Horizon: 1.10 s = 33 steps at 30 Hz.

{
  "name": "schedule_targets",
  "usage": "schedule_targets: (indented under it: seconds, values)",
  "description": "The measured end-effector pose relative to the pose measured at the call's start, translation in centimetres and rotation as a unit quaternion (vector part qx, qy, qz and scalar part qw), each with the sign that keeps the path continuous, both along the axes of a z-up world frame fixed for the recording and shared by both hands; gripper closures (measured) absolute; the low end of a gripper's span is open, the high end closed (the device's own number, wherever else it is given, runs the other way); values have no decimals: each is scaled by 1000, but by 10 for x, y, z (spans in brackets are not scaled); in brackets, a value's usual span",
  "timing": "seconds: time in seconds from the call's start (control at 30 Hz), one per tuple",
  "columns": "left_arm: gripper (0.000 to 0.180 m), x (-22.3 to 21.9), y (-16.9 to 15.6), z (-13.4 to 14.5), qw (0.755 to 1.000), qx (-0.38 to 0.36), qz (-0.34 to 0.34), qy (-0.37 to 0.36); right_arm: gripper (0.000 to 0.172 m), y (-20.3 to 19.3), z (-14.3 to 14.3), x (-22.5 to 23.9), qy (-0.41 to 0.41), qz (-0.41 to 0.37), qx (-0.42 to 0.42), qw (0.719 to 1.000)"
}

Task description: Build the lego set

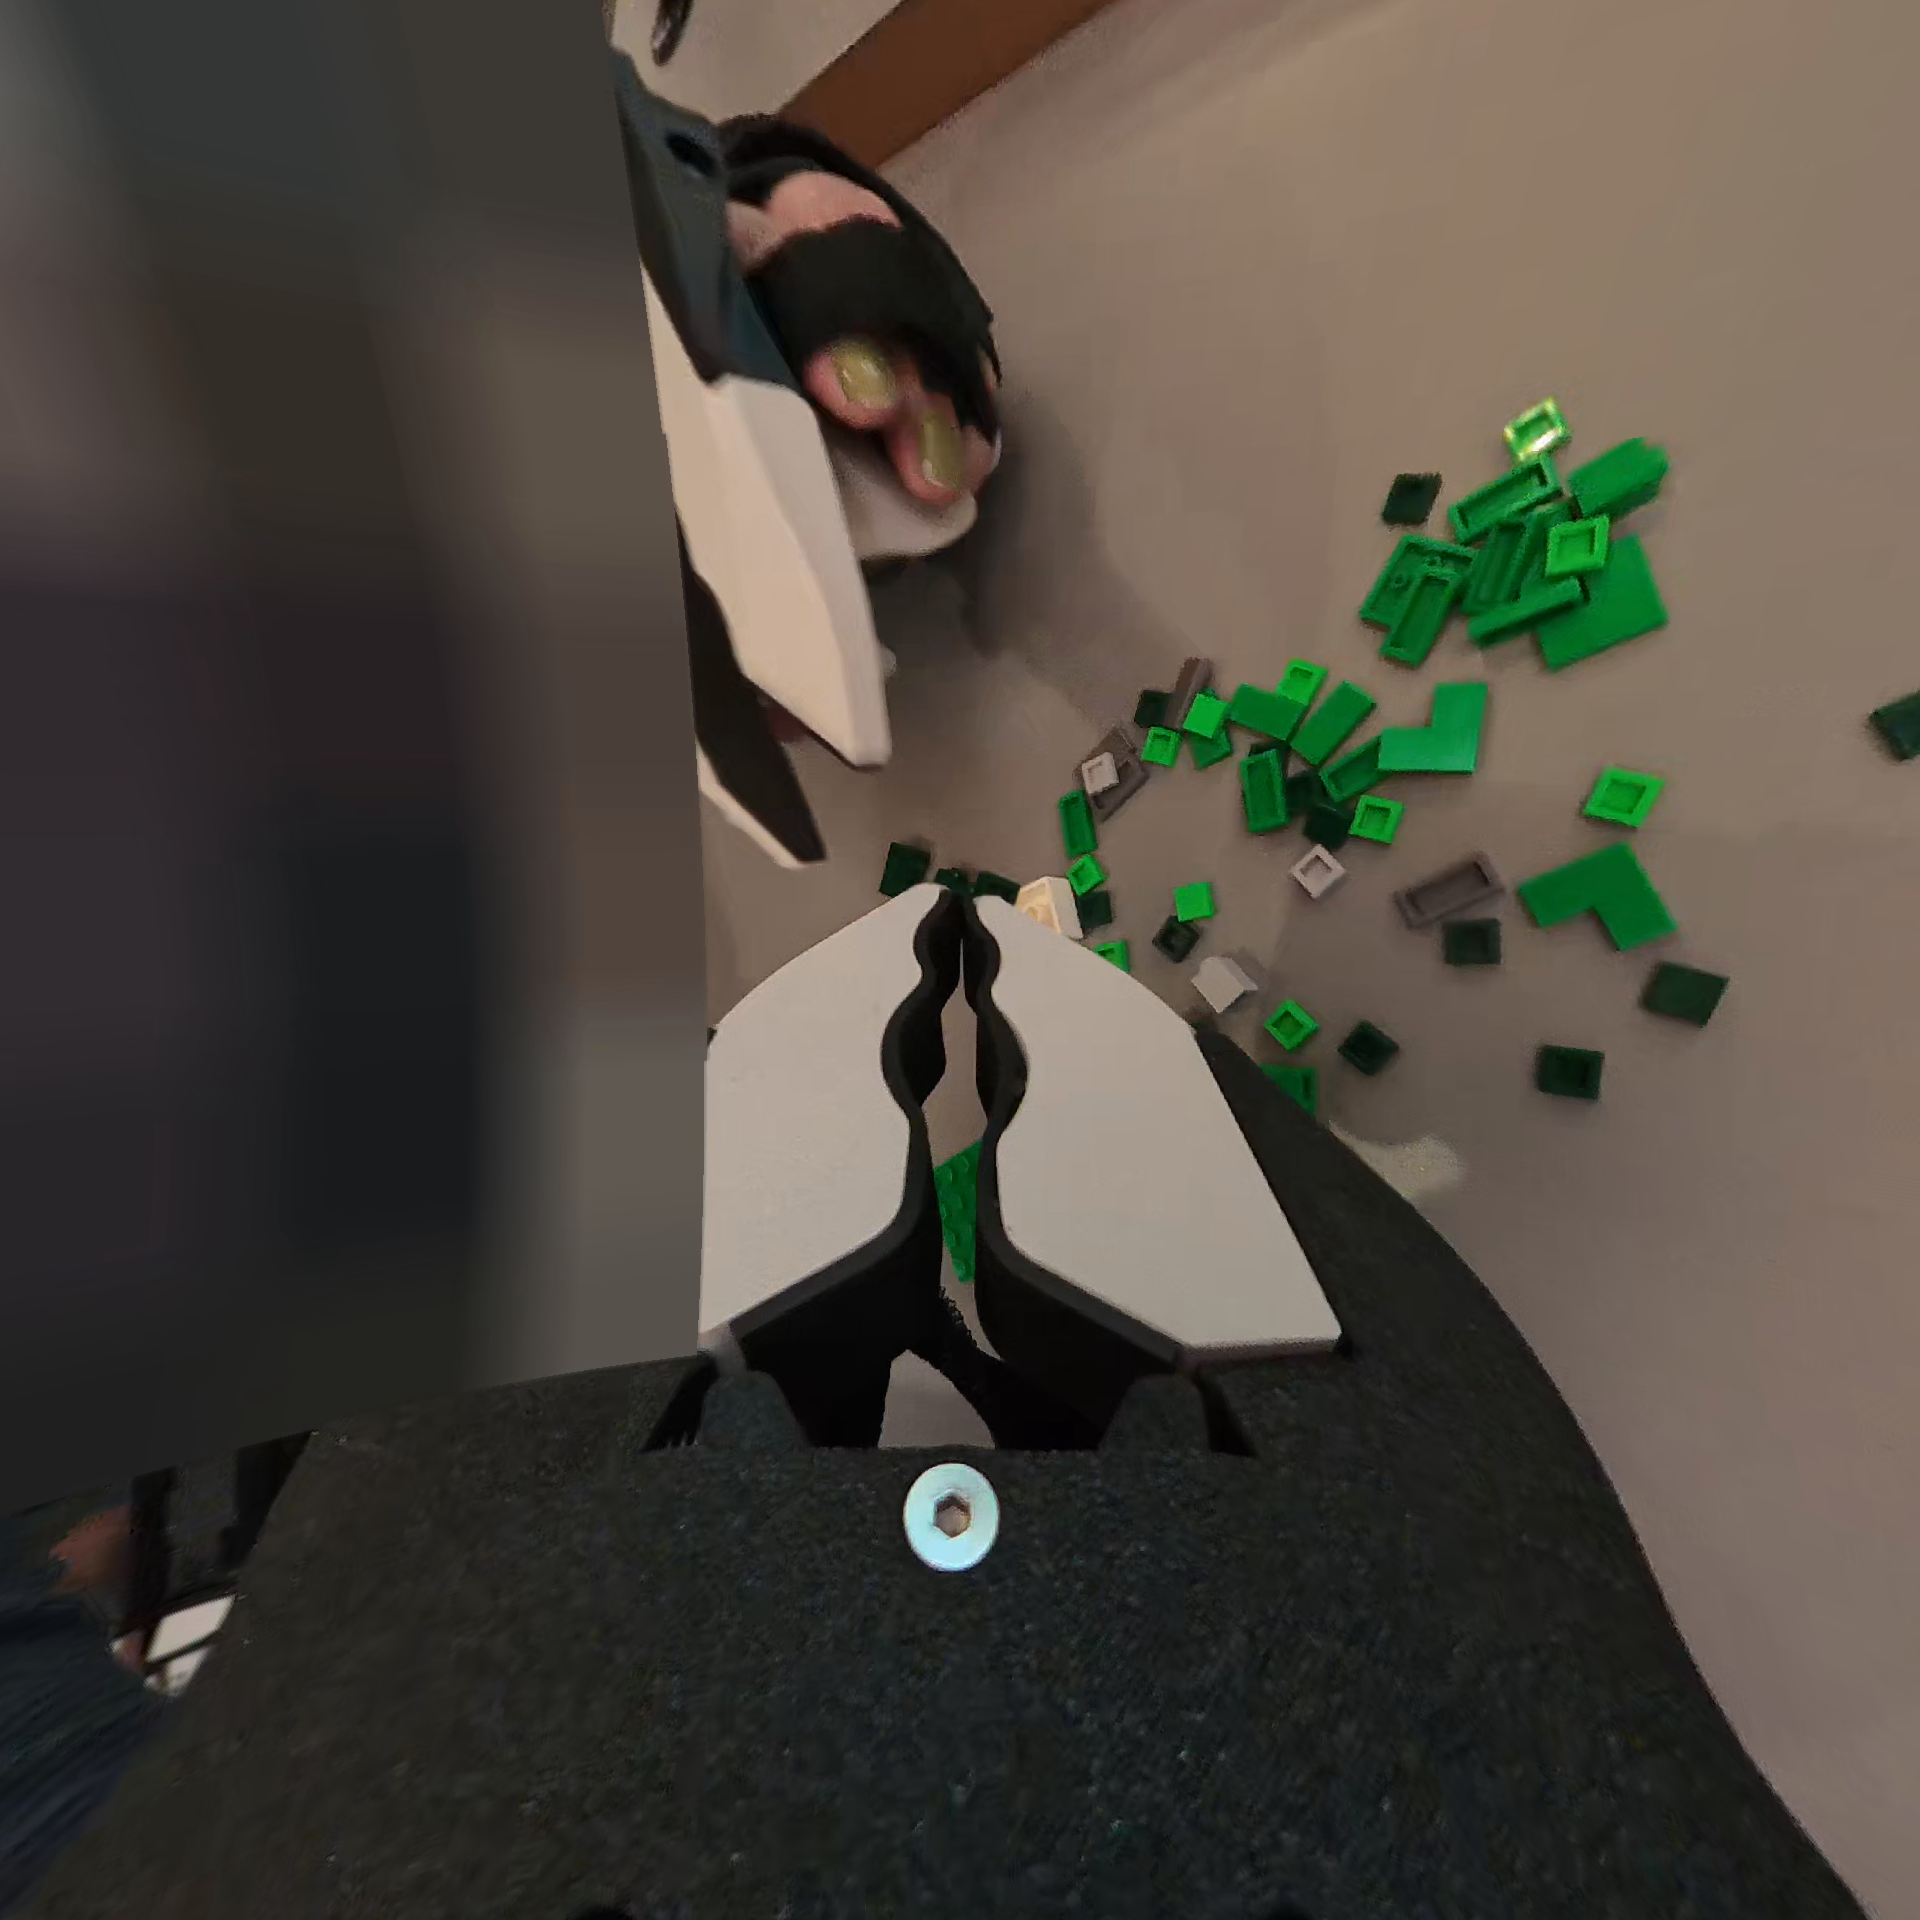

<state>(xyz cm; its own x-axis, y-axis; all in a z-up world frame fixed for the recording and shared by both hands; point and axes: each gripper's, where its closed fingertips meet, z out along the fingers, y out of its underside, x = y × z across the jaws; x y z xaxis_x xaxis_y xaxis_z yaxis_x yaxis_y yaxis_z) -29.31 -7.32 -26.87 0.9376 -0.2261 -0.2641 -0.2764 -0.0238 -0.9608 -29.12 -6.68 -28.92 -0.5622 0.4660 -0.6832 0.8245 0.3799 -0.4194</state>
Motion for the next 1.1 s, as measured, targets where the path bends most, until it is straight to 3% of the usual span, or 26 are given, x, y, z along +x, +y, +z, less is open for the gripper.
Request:
schedule_targets:
  seconds: [0.2,0.3,0.4,0.47,0.6,0.7,0.83,0.97,1.1]
  values:
    - [159,7,5,-14,999,-40,-7,17,172,-11,15,6,22,30,-14,999]
    - [178,12,4,-13,999,-37,-22,13,172,-17,19,6,32,40,-21,998]
    - [178,14,2,-16,990,-91,-58,-89,170,-17,20,-2,71,33,-1,997]
    - [178,1,-7,-28,962,-171,-59,-205,167,-10,10,-10,134,34,58,989]
    - [178,-19,-36,-53,838,-301,-43,-453,165,-9,-5,-11,218,70,150,962]
    - [178,-37,-48,-68,780,-328,8,-534,165,-10,-17,-11,267,100,212,935]
    - [175,-52,-57,-83,774,-361,79,-514,164,-6,-31,-14,293,119,270,909]
    - [150,-51,-57,-81,756,-360,84,-540,162,0,-42,-16,300,128,304,895]
    - [140,-65,-59,-79,767,-342,126,-528,162,9,-45,-21,319,129,341,875]
